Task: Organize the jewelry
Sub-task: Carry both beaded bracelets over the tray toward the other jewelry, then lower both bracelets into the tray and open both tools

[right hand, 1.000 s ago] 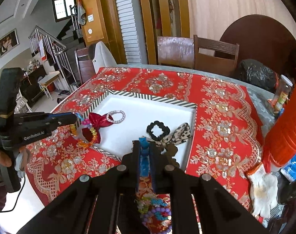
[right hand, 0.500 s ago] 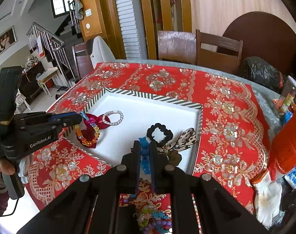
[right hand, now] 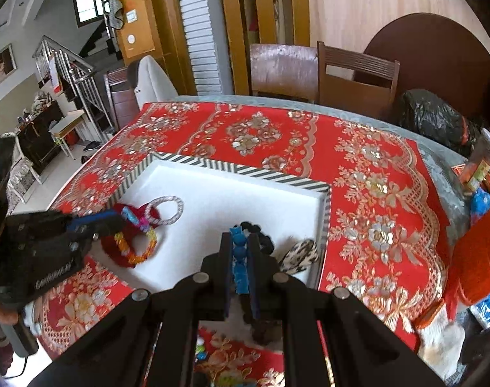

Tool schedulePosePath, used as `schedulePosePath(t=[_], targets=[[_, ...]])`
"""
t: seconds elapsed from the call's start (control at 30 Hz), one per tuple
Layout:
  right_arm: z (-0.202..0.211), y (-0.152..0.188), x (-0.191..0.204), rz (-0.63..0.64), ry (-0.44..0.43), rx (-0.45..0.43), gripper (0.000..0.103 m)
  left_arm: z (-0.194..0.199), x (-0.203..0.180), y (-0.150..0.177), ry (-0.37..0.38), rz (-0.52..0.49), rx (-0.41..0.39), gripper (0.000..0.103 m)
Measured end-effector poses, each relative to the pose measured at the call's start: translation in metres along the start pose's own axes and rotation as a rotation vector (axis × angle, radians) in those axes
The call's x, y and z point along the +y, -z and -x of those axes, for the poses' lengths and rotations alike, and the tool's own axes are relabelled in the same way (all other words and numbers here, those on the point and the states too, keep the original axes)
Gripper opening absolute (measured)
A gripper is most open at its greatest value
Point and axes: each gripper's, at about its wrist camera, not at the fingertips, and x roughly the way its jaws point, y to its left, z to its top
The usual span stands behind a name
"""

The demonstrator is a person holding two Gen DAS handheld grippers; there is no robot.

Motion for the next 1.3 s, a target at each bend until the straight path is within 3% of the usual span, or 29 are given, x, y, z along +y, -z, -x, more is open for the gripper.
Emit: schedulePosePath(t=[0.4, 0.83, 0.9, 1.0, 1.07, 1.3], targets=[[-0.073, -0.035, -0.012, -0.027, 0.009, 0.071, 0.009, -0.033, 0.007, 0.007, -0.019, 0.033, 0.059, 0.008], [-0.127, -0.025, -0.059, -0.072, 0.216, 0.163, 0.009, -0.043, 0.035, 0.016, -0.067, 0.074, 0.042, 0.009], [-0.127, -0.023, -0.060, -0.072, 0.210, 0.175, 0.011, -0.042, 0.037, 0.017, -0.042, 0.085, 0.037, 0.019], [-0.117, -0.021, -0.057, -0.071, 0.190, 0.156, 0.024, -0.038, 0.037, 0.017, -0.042, 0.085, 0.020, 0.032], [-0.107, -0.020, -0.054, -0.066, 0.179, 0.140, 0.032, -0.034, 0.035, 0.016, -0.032, 0.087, 0.013, 0.032], [-0.064, -0.020, -0.037, -0.072, 0.111, 0.119, 0.043, -0.008, 0.024, 0.016, -0.008, 0.068, -0.029, 0.032]])
